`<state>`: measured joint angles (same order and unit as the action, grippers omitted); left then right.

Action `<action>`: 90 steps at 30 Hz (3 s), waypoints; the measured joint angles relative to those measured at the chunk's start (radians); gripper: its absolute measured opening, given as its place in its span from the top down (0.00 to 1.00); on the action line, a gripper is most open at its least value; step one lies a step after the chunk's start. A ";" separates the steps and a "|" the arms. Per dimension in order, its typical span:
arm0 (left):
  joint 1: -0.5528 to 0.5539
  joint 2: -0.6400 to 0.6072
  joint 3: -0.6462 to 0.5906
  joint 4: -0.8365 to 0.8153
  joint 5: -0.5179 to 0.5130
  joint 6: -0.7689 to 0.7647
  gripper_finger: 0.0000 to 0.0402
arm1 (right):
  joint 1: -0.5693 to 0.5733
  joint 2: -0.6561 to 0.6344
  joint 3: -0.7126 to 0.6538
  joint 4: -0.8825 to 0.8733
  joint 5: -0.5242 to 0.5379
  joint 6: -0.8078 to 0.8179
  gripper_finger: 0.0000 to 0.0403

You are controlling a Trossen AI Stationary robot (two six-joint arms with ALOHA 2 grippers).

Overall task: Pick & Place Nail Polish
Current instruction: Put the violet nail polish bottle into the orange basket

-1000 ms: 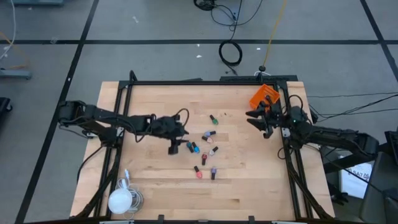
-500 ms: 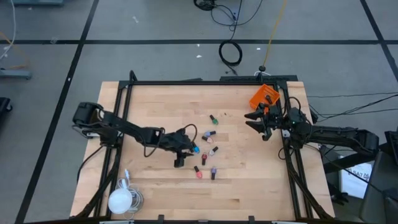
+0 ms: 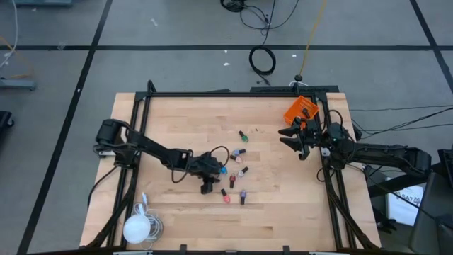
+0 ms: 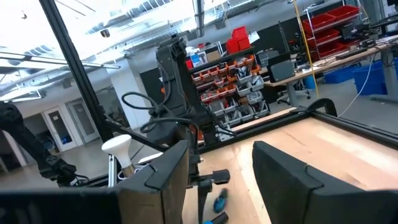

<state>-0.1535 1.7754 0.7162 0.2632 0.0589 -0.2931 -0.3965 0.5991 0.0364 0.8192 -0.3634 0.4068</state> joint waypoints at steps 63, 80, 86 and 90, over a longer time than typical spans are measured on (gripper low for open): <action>0.098 0.070 0.294 -0.629 -0.167 -0.061 0.60 | -0.001 0.041 0.000 -0.008 0.027 -0.030 0.59; 0.113 0.008 0.284 -0.669 -0.159 0.003 0.91 | -0.001 0.041 0.000 -0.008 0.026 -0.026 0.59; 0.094 -0.189 0.288 -0.607 -0.349 0.188 0.91 | -0.001 0.043 0.000 -0.025 0.029 -0.026 0.59; 0.093 -0.291 0.287 -0.402 -0.330 0.372 0.91 | -0.001 0.051 0.000 -0.070 0.057 -0.026 0.59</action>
<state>-0.0604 1.4846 1.0035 -0.1388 -0.2716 0.0789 -0.3973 0.6501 0.0364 0.7495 -0.3065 0.3809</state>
